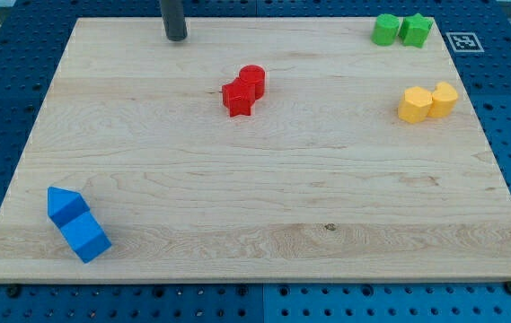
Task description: Point at the blue triangle
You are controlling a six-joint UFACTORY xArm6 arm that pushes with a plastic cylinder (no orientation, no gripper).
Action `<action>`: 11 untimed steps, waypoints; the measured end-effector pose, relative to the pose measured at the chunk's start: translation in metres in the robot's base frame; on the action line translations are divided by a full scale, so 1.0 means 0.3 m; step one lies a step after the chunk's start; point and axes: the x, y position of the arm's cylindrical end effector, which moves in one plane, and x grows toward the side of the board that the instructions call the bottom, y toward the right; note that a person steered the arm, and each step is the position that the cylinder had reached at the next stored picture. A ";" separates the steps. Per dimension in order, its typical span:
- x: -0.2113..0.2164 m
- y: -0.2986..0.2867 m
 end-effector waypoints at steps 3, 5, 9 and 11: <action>0.000 0.022; 0.152 -0.061; 0.613 -0.309; 0.811 -0.427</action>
